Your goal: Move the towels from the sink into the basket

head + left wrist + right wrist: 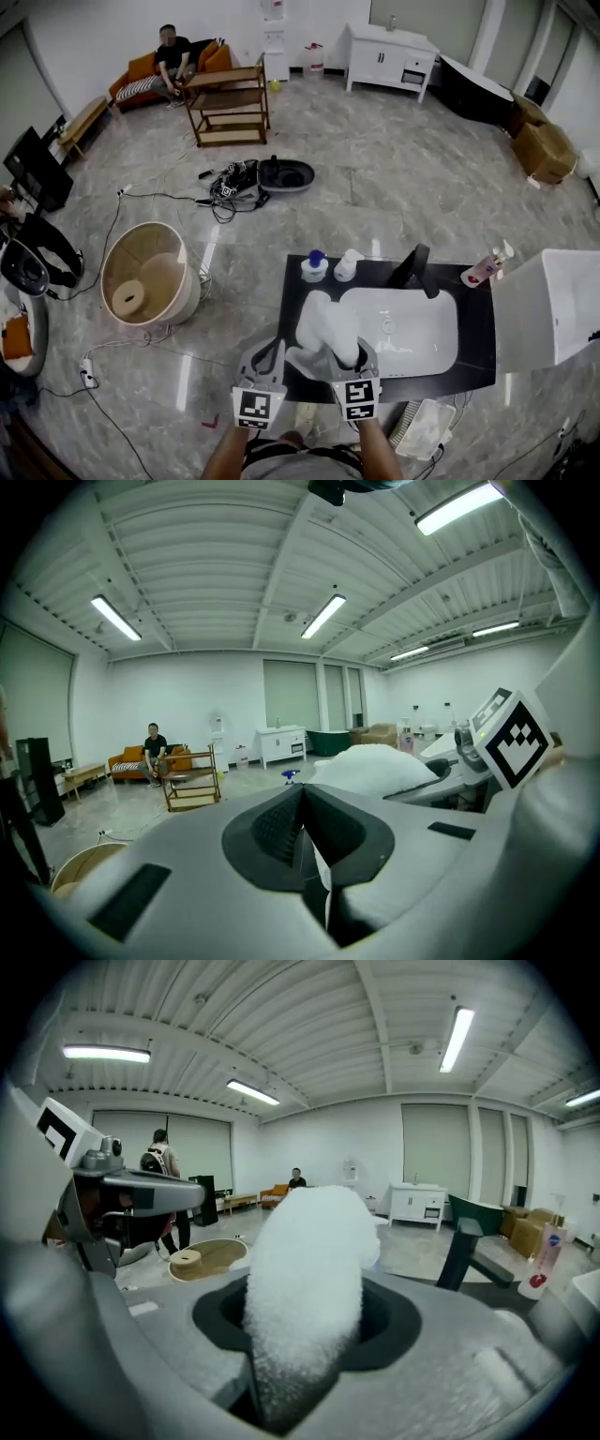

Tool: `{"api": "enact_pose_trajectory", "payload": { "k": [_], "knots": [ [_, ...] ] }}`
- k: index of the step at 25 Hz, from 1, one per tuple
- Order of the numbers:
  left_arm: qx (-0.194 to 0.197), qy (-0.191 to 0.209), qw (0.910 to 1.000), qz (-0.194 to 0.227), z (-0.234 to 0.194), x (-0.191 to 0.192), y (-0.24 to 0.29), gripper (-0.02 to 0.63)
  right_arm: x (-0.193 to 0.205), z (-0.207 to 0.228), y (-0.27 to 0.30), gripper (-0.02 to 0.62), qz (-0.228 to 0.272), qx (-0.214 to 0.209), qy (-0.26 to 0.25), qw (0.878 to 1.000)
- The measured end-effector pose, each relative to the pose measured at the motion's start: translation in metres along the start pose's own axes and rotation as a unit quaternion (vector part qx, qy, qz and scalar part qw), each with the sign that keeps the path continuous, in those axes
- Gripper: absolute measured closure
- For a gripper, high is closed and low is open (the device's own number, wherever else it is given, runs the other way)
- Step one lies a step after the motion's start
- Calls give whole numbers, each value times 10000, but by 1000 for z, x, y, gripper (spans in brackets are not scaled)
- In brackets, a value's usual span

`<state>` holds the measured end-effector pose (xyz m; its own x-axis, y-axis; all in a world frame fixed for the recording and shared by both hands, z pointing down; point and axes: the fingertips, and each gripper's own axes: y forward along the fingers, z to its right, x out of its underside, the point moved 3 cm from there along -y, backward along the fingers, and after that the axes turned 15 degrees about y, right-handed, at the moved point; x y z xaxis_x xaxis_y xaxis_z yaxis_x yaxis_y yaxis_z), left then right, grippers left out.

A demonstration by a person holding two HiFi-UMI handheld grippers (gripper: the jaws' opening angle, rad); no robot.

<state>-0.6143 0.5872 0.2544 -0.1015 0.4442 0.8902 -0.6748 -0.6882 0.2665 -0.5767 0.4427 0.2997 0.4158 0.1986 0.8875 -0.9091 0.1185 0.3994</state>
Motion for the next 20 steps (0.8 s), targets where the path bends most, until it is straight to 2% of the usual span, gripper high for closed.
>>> {"api": "enact_pose_trajectory", "payload": {
  "k": [5, 11, 16, 20],
  "knots": [
    [111, 183, 9992, 351, 14, -34, -7, 597, -24, 13, -45, 391, 440, 287, 76, 9986],
    [474, 437, 9951, 750, 49, -76, -8, 597, -43, 39, -105, 391, 928, 750, 203, 9927],
    [894, 518, 9885, 1101, 87, -107, -2, 597, -46, 69, -158, 391, 1215, 1300, 349, 9834],
    [1321, 616, 9800, 1353, 130, -132, 6, 597, -42, 93, -204, 390, 1390, 1722, 415, 9743]
  ]
}}
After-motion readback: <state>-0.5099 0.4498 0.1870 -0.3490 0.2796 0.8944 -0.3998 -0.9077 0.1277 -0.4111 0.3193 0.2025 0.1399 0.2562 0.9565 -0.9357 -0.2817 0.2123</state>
